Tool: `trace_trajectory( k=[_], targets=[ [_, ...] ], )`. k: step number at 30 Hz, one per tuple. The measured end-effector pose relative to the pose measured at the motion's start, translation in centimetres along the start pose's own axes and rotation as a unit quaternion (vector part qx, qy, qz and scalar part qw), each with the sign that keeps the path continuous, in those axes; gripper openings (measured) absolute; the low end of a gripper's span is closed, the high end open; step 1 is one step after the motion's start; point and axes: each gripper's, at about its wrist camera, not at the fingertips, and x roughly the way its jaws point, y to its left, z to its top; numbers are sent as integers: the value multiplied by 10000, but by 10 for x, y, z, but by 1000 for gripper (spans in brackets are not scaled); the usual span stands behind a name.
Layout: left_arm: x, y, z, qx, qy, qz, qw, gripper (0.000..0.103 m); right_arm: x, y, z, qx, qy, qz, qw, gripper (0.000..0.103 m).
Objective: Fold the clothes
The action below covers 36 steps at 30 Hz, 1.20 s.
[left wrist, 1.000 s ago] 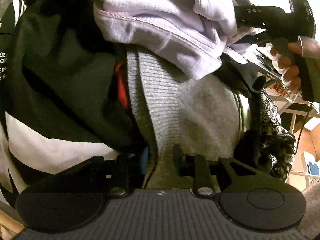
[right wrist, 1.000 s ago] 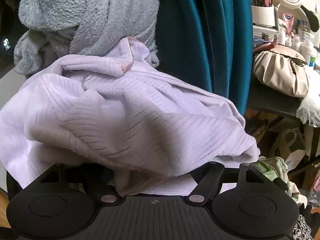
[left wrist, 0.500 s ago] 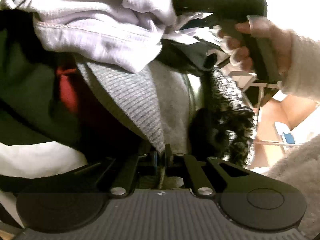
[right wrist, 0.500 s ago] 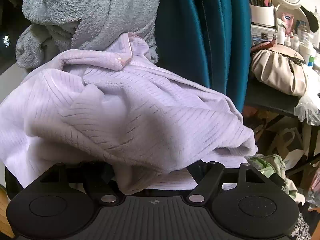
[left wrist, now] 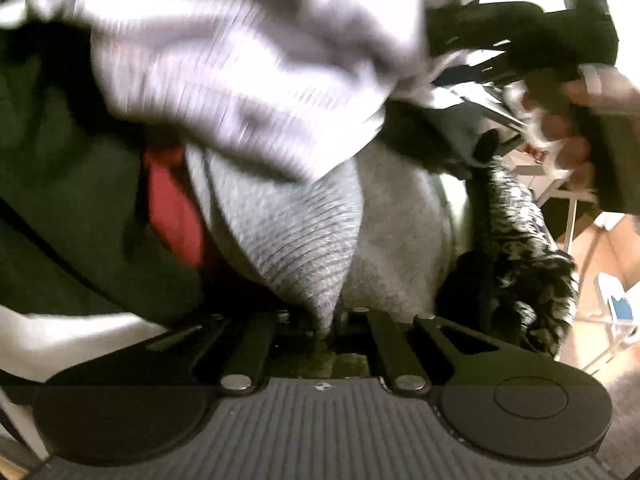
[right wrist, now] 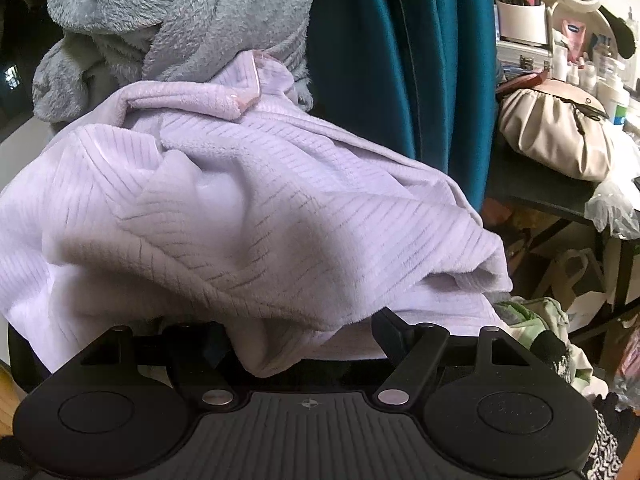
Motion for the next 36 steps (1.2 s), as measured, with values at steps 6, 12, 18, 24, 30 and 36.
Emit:
trace_trajectory(
  k=[6,12,18,24,30,36],
  targets=[
    [-66,-26,6,64,-956,-234,9951,6,-7,-6,-12,-124,-18,28,9999,73],
    [-79,-48,19,-100,-1386,-384,9896,6,-38,-6,-53,-1002,-96,234,9947,78],
    [-75,-36,31,-358,-1353,-357,9895,6,-57,1,-99,-2113,136,410,9765,82],
    [-78,-44,48,-128,-1399,-436,9891,5,-50,26,-127,-3120,127,444,9489,91],
    [-83,-55,47,34,-1378,-575,9888,5,-40,32,-123,-2976,89,591,9528,87],
    [-93,-61,45,211,-1465,-471,9879,5,-30,35,-115,-2676,85,785,9603,12]
  ],
)
